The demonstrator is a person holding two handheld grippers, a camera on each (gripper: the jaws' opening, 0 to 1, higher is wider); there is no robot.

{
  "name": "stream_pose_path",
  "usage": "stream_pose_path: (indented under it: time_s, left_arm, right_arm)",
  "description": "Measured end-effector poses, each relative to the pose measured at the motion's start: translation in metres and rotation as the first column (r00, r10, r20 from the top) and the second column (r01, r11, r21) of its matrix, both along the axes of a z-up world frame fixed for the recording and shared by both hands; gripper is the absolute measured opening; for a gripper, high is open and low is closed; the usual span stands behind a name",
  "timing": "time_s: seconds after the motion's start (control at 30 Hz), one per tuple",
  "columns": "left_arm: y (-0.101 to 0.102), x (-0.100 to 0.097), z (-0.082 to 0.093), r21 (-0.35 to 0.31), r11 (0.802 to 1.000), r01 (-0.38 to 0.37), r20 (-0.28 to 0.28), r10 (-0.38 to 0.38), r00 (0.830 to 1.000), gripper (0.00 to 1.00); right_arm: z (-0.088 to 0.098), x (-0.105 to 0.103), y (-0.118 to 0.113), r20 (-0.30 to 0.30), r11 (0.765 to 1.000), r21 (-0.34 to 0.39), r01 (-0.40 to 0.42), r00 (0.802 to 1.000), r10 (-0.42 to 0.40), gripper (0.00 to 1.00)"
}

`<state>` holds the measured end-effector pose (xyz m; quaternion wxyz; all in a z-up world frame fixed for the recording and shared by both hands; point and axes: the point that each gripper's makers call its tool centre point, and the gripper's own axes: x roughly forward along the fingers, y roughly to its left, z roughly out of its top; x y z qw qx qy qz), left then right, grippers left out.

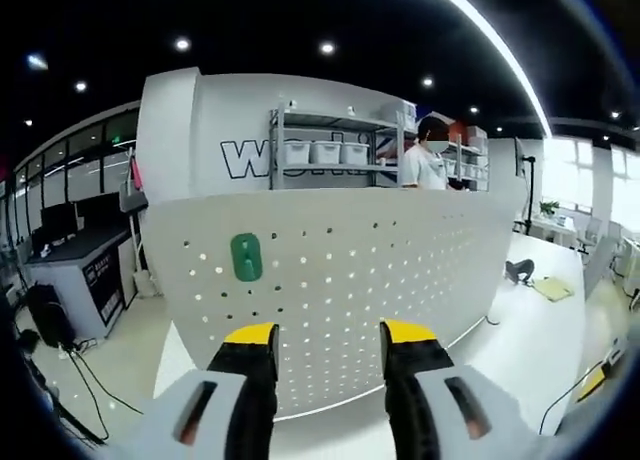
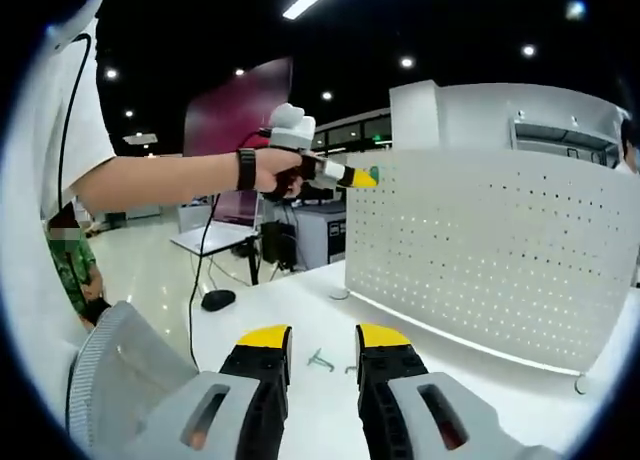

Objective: Insert the hook assembly into the mounting plate slot until the hook locks in place.

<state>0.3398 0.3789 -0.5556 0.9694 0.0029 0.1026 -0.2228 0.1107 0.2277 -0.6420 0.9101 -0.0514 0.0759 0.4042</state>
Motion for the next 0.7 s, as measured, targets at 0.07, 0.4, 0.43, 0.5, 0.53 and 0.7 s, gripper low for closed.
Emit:
stream_pose_path:
  time_s: [0.07,0.4,0.43,0.5,0.53,0.7]
  left_arm:
    - [-0.004,-0.006,0.0,-0.012,0.999,0.031,0.009,-0.031,0.999,0.47]
    - [-0.006,-0.026,0.005,-0.002,0.994,0.107,0.058,-0.107,0.993,0.53]
    - [-0.006,-0.029,0.005,0.009,0.994,0.113,0.065,-0.113,0.991,0.54]
    - [-0.004,-0.034,0.004,0.006,0.993,0.12,0.066,-0.12,0.991,0.54]
    - [-0.005,-0.039,0.003,0.003,0.992,0.129,0.066,-0.129,0.989,0.54]
    - [-0.007,-0.055,-0.006,-0.004,0.988,0.154,0.05,-0.153,0.987,0.59]
  right_arm:
    - [0.0,0.001,0.001,-0.002,1.0,-0.009,0.001,1.0,-0.001,0.26]
    - [-0.002,0.016,0.001,0.005,0.998,-0.06,0.016,1.0,-0.015,0.28]
    - [-0.003,0.018,0.001,-0.001,0.998,-0.061,0.012,1.0,-0.012,0.28]
    - [-0.006,0.022,0.0,-0.005,0.997,-0.078,0.012,1.0,-0.012,0.28]
    - [-0.007,0.023,0.0,-0.009,0.996,-0.085,0.01,1.0,-0.011,0.28]
    - [-0.01,0.03,-0.002,-0.025,0.994,-0.105,0.007,1.0,-0.009,0.28]
